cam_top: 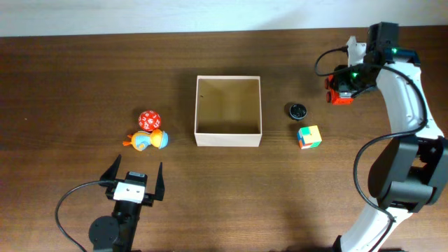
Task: Pack container
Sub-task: 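Lift the fire truck and carry it left over the box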
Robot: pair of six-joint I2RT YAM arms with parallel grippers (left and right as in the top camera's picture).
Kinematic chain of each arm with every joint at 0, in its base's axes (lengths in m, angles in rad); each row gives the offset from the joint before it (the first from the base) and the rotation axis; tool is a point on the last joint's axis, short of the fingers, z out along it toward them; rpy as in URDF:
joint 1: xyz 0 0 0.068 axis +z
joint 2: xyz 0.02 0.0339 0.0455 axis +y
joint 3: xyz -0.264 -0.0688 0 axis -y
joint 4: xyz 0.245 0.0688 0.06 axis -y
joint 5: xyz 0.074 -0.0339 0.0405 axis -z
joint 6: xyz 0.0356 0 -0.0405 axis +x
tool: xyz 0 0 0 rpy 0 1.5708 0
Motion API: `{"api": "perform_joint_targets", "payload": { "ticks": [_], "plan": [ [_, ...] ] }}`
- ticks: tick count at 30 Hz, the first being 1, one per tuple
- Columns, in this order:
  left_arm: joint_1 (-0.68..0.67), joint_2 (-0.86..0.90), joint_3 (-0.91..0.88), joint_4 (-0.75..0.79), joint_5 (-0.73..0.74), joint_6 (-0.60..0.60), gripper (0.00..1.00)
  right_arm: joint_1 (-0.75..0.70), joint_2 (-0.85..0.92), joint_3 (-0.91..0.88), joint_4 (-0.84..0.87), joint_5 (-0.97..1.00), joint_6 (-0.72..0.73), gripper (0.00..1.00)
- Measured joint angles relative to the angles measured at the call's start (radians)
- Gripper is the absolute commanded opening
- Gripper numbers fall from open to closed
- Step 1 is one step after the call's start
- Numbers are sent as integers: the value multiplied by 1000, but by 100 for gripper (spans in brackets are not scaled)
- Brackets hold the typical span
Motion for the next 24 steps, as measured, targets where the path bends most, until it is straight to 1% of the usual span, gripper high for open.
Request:
{"api": "perform_joint_targets", "payload": {
  "ticks": [2, 6, 13, 14, 17, 19, 21, 24],
  "plan": [
    [0, 0, 0, 0, 0, 0, 99, 0, 0, 18, -15, -53, 1, 44],
    [0, 0, 0, 0, 0, 0, 99, 0, 0, 76, -25, -278, 1, 44],
    [0, 0, 0, 0, 0, 0, 99, 12, 0, 178, 19, -808, 1, 44],
    [0, 0, 0, 0, 0, 0, 99, 18, 0, 182, 31, -857, 1, 44],
    [0, 0, 0, 0, 0, 0, 99, 75, 0, 188, 97, -1101, 2, 44],
    [0, 0, 0, 0, 0, 0, 99, 147, 0, 188, 136, -1202, 1, 44],
    [0, 0, 0, 0, 0, 0, 99, 209, 0, 188, 153, -1212, 2, 43],
    [0, 0, 0, 0, 0, 0, 99, 303, 0, 188, 157, -1131, 6, 43]
  ]
}}
